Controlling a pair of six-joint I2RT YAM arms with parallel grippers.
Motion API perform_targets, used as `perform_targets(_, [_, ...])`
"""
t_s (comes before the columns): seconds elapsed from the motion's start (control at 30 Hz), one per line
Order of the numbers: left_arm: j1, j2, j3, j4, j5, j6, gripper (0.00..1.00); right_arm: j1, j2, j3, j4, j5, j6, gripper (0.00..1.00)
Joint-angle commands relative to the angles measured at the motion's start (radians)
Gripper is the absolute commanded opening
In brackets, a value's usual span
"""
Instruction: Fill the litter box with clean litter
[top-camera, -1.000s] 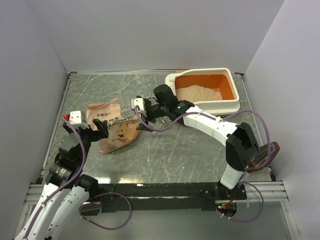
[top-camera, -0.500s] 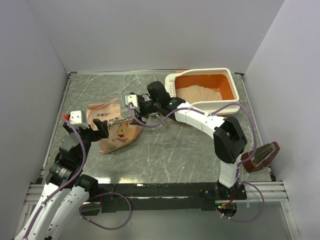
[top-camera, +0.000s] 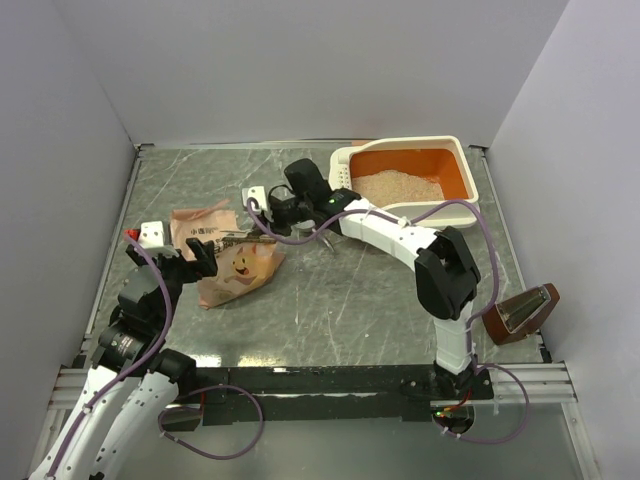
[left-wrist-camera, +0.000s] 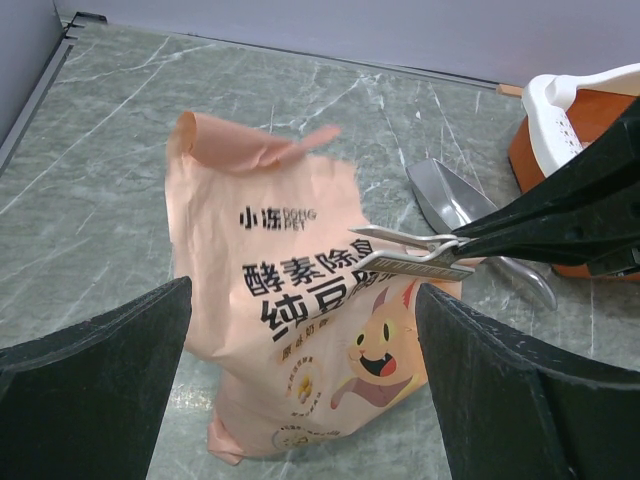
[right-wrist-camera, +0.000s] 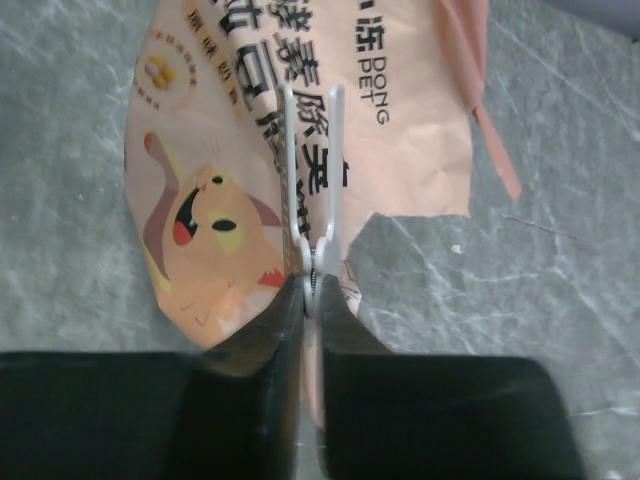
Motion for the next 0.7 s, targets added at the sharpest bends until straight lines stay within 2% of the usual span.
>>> perform_targets(0.0, [-0.003,-0.008,0.011,0.040,0.007,0.011,0.97,0.007,0.024,0.077,-0.074,-0.057,-0.023,0.00])
perform_targets(0.2, [-0.003,-0.009,0.011,0.039,0.004,0.009,0.97,-0.003,-0.075,-0.027,0.012,-0.025,0.013,0.00])
perform_targets(0.4, [-0.003,-0.011,0.015,0.034,-0.001,0.006,0.97,-0.009,-0.219,-0.166,0.113,0.159,0.088,0.00])
perform_targets(0.53, [-0.003,-0.015,0.018,0.031,0.002,0.004,0.97,-0.007,-0.366,-0.318,0.187,0.311,0.156,0.00])
perform_targets(0.67, [-0.003,-0.018,0.021,0.025,-0.006,0.000,0.97,-0.007,-0.454,-0.343,0.088,0.447,0.252,0.00])
